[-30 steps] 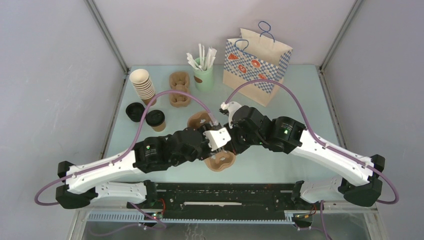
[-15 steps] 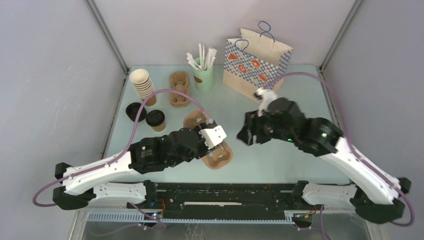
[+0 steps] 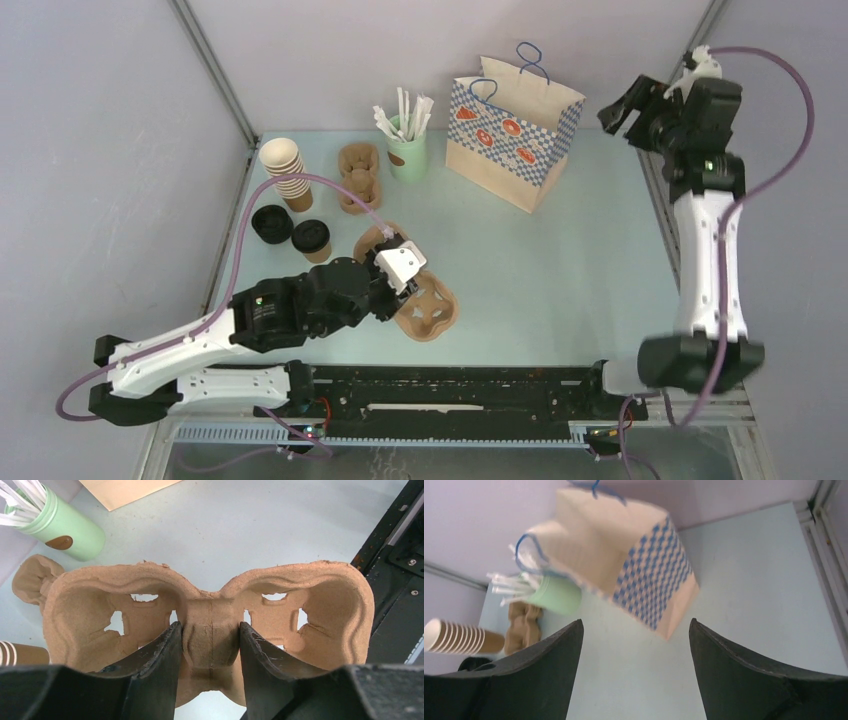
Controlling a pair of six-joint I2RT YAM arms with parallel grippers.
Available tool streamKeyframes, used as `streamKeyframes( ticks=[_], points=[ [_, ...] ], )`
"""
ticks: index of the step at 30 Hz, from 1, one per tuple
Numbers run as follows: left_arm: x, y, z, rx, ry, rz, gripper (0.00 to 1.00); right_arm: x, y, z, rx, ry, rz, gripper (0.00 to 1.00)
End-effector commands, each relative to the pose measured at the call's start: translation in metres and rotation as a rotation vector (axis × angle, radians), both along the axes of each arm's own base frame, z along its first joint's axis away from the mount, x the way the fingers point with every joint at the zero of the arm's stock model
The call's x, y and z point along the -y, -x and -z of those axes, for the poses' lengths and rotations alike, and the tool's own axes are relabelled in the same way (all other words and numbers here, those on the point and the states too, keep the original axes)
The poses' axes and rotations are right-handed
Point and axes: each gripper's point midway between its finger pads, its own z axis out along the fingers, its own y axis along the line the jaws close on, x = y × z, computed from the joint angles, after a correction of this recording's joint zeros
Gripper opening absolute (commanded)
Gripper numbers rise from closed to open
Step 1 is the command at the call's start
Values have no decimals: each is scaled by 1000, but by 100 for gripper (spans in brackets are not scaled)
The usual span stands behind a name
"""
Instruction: Pack the takeout coffee
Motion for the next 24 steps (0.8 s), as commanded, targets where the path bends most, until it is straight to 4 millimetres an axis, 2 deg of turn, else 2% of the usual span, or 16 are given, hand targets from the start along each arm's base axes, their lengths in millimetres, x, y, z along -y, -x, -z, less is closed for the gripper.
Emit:
streamKeyframes(
  ticks=[1, 3, 6, 7, 11, 12, 16, 22, 24],
  points=[
    [-6, 0, -31, -10, 105, -50, 48, 5, -69, -17, 100, -20, -136, 86],
    [-9, -2, -30, -10, 97, -67, 47, 9, -101, -14, 118, -35, -158, 86],
    [-10, -5, -29, -8, 99, -90, 46, 10, -148, 2, 106, -96, -199, 84],
    [-10, -6, -28, -11, 99, -98, 46, 11, -169, 19, 72, -127, -212, 83],
    [-7, -10, -19, -26, 70, -114, 45, 18, -217, 42, 17, -201, -189, 81],
    [-6, -11, -17, -30, 62, -119, 45, 18, -224, 36, 43, -193, -203, 82],
    [-2, -13, -16, -44, 63, -118, 45, 9, -239, 43, 120, -209, -324, 85],
    [1, -18, -17, -50, 70, -125, 44, -12, -242, 48, 163, -241, -473, 76],
    [2, -19, -20, -51, 72, -126, 44, -16, -244, 52, 150, -229, -462, 73]
  ],
)
